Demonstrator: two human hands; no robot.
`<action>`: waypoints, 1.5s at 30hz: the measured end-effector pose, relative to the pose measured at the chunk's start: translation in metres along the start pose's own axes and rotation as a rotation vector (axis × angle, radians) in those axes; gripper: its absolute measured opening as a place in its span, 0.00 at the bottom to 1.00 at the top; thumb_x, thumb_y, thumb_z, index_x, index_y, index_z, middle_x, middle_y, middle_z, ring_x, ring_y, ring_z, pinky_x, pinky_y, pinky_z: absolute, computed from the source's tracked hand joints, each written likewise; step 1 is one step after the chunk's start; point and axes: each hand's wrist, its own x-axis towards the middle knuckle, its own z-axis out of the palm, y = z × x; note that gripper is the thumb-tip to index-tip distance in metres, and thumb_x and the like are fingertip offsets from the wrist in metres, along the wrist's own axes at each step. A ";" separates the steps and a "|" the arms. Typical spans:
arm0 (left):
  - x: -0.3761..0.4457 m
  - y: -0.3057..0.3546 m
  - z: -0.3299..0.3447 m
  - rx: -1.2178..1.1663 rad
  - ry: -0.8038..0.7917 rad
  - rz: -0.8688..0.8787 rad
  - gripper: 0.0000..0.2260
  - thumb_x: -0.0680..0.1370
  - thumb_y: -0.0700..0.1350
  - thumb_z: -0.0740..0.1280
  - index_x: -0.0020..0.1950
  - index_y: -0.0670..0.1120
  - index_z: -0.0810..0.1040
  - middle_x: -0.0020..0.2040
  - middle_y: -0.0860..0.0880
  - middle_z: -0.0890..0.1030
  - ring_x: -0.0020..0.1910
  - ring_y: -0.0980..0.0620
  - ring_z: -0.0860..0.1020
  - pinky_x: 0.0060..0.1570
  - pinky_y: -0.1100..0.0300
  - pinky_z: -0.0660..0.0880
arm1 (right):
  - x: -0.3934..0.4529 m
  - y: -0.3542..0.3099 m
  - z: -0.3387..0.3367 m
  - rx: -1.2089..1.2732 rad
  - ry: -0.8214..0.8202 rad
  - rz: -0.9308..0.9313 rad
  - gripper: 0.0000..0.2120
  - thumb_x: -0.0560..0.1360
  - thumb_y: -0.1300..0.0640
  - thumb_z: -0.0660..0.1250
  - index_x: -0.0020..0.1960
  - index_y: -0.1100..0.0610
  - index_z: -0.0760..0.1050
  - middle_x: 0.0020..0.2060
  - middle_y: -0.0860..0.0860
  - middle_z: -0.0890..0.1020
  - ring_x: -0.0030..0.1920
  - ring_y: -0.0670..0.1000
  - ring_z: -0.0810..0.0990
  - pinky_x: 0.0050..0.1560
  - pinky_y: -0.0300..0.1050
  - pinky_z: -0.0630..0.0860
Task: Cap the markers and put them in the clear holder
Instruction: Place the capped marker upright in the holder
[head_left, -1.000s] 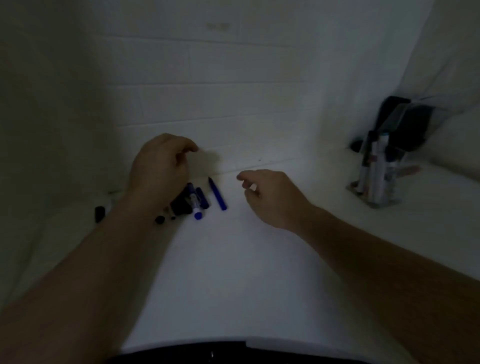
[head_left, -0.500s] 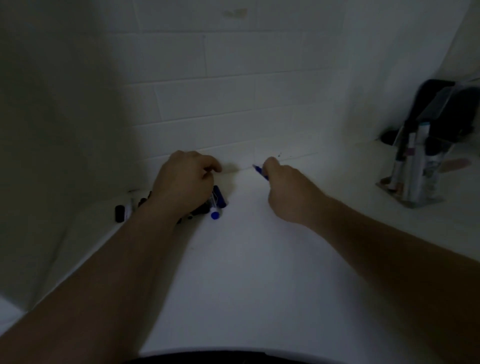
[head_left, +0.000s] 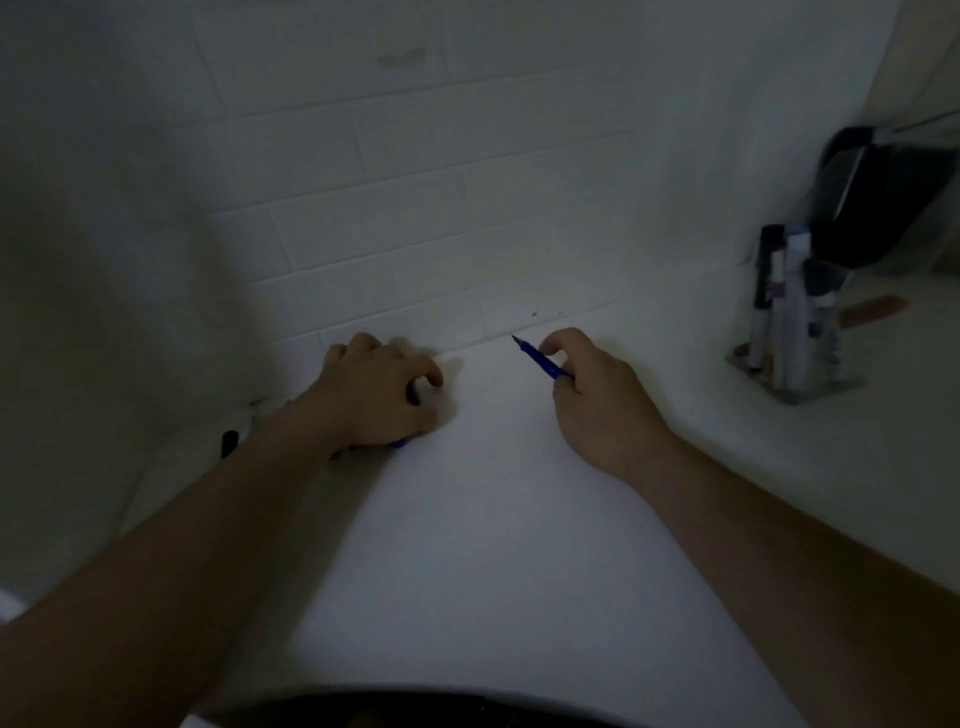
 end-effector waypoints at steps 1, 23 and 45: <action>0.003 0.001 -0.002 0.012 0.005 -0.001 0.25 0.68 0.69 0.61 0.65 0.66 0.70 0.57 0.54 0.77 0.64 0.43 0.67 0.60 0.46 0.62 | 0.001 0.000 0.000 0.013 0.001 0.004 0.16 0.78 0.65 0.57 0.61 0.49 0.70 0.47 0.53 0.77 0.41 0.53 0.75 0.41 0.48 0.75; 0.017 0.073 0.009 -0.661 0.455 0.111 0.04 0.79 0.41 0.67 0.51 0.49 0.79 0.47 0.51 0.79 0.47 0.52 0.74 0.43 0.65 0.68 | 0.006 0.014 -0.012 -0.074 0.137 -0.021 0.05 0.80 0.49 0.66 0.55 0.45 0.79 0.45 0.47 0.78 0.46 0.49 0.75 0.50 0.49 0.77; 0.000 0.086 0.013 -0.837 0.348 0.244 0.04 0.83 0.44 0.61 0.49 0.52 0.73 0.37 0.56 0.73 0.34 0.62 0.69 0.33 0.69 0.64 | 0.002 -0.006 -0.028 -0.198 0.103 -0.226 0.09 0.78 0.47 0.69 0.55 0.48 0.83 0.44 0.46 0.82 0.44 0.46 0.77 0.49 0.44 0.74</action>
